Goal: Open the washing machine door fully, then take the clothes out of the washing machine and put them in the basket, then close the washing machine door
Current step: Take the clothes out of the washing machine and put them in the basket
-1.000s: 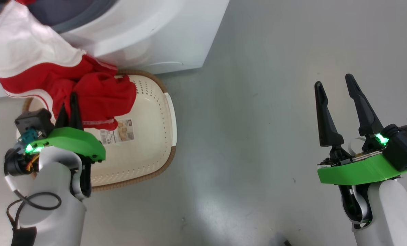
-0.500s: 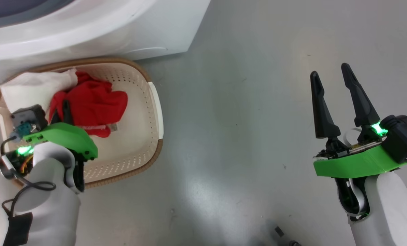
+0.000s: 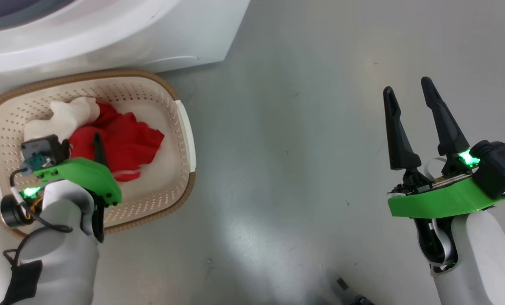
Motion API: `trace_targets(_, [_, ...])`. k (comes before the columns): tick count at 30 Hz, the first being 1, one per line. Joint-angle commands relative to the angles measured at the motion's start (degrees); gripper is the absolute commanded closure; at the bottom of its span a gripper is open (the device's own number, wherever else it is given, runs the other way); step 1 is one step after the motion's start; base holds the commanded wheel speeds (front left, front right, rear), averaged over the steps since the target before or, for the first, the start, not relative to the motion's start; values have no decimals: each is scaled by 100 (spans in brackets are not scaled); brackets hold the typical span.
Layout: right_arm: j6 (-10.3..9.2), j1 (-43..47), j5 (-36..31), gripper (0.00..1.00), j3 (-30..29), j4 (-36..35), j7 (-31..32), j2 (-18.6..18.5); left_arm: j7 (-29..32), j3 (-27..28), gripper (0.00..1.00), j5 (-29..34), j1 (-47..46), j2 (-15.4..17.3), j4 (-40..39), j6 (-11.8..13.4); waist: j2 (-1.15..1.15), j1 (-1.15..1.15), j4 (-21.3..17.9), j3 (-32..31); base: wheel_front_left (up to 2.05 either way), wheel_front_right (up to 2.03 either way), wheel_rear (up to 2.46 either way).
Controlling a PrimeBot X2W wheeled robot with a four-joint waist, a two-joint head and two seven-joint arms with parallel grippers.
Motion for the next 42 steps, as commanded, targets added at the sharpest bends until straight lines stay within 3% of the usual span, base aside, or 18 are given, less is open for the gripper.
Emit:
trace_targets(1, [28, 23, 67, 0, 92, -107, -37, -42, -70, 62, 0, 85, 41, 181, -54, -33, 0, 0, 21, -22, 0, 0, 0])
trace_targets(16, [28, 131, -42, 0, -5, -64, -37, -42, -70, -148, 0, 302, 377, 41, -679, 46, 0, 0, 298, -476, 0, 0, 0])
trace_targets(42, [28, 595, -340, 0, -366, 166, -37, -42, -70, 188, 0, 388, 2462, -244, -4669, 1, 0, 0, 693, -1941, 0, 0, 0])
